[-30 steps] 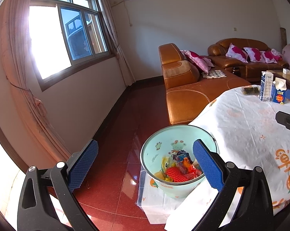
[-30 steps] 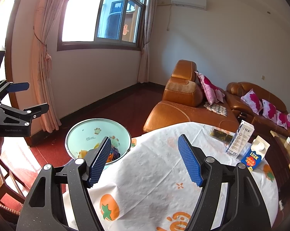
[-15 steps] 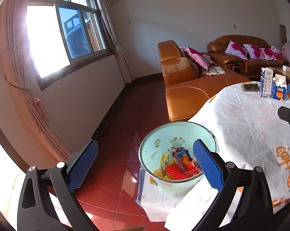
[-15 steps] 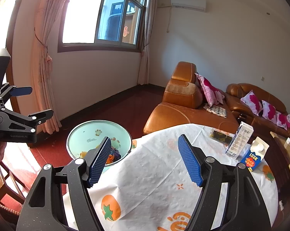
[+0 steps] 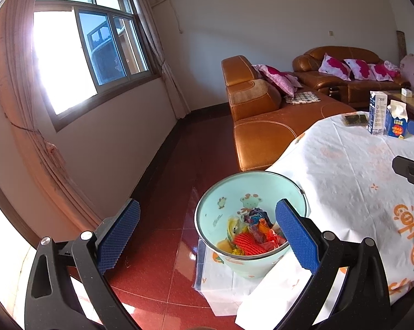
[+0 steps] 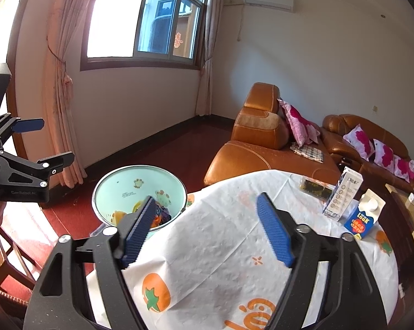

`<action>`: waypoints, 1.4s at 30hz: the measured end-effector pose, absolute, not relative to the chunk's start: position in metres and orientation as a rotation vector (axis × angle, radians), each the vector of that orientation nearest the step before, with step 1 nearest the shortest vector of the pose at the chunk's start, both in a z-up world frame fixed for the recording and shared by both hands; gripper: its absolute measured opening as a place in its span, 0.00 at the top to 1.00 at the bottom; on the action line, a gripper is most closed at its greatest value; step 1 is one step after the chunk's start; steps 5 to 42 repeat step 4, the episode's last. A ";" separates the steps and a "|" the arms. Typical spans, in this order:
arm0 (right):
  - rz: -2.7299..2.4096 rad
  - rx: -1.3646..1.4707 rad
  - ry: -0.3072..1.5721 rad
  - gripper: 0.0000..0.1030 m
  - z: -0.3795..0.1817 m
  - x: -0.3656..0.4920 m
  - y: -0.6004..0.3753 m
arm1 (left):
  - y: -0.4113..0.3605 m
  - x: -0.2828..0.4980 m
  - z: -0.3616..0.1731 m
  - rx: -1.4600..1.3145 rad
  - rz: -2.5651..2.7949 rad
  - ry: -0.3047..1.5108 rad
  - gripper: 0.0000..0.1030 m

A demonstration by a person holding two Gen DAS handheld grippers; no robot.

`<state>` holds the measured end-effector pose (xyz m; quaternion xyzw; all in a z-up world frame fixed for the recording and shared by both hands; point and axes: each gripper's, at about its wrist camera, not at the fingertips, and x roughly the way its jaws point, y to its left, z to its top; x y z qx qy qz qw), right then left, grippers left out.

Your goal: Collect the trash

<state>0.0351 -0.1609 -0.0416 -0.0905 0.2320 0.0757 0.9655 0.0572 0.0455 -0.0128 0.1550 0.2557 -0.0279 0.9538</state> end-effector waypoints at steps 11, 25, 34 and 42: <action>0.144 -0.171 0.482 0.26 -0.045 0.036 -0.167 | 0.043 0.058 -0.015 0.321 -0.061 0.528 0.06; 0.144 -0.171 0.482 0.26 -0.045 0.036 -0.167 | 0.043 0.058 -0.015 0.321 -0.061 0.528 0.06; 0.144 -0.171 0.482 0.26 -0.045 0.036 -0.167 | 0.043 0.058 -0.015 0.321 -0.061 0.528 0.06; 0.144 -0.171 0.482 0.26 -0.045 0.036 -0.167 | 0.043 0.058 -0.015 0.321 -0.061 0.528 0.06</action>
